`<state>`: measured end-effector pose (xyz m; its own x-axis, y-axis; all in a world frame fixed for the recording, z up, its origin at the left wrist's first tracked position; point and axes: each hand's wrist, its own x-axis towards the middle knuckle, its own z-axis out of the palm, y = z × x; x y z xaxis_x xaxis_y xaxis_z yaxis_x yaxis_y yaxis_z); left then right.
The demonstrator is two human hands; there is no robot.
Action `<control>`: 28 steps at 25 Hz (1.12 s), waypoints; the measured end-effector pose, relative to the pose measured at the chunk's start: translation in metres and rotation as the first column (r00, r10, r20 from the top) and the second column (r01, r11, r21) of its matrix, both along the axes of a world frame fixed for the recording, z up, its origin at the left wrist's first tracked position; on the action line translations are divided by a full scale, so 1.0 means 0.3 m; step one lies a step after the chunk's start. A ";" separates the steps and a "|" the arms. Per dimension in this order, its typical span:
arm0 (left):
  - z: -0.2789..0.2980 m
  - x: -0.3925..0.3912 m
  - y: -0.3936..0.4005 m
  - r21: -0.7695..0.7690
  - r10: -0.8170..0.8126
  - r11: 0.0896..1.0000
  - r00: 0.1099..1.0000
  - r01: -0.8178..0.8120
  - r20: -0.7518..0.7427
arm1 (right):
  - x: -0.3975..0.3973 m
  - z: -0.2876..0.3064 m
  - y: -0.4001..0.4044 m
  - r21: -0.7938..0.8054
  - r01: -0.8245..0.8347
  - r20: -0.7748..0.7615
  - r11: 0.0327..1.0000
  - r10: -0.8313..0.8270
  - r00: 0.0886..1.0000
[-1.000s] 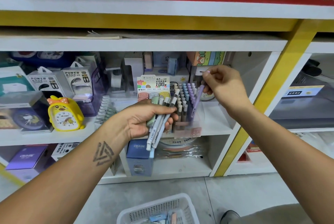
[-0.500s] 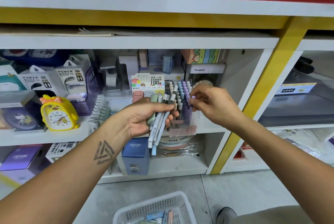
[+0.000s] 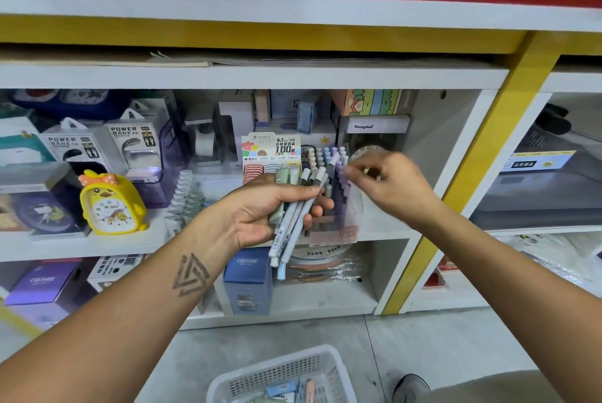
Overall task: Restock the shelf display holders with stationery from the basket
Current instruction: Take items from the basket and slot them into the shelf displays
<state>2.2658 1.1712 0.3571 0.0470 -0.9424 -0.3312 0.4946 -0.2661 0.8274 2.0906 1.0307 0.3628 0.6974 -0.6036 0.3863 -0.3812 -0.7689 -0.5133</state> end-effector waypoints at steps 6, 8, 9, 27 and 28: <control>0.006 -0.015 0.006 0.004 -0.026 1.000 0.998 0.026 -0.059 | 0.046 0.036 0.027 0.678 -0.235 0.395 0.697 -0.075 0.916; 0.010 -0.011 0.005 0.001 0.016 1.000 0.998 -0.016 -0.064 | 0.049 0.040 0.023 0.676 -0.244 0.448 0.696 -0.125 0.885; 0.012 -0.006 0.003 0.004 0.035 0.999 0.998 -0.035 -0.051 | 0.047 0.043 0.017 0.665 -0.234 0.478 0.710 -0.164 0.863; -0.010 -0.006 -0.023 0.088 0.094 0.992 0.995 -0.095 0.015 | -0.001 -0.039 -0.079 -0.029 0.081 0.048 0.996 -0.079 0.996; -0.008 -0.005 -0.025 0.090 0.100 0.991 0.995 -0.101 0.015 | 0.003 -0.041 -0.077 -0.049 0.072 0.036 0.996 -0.070 0.997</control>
<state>2.2642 1.1636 0.3545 0.1439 -0.8989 -0.4138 0.5141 -0.2894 0.8074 2.0914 1.0075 0.3504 0.6396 -0.6304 0.4399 -0.4186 -0.7656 -0.4885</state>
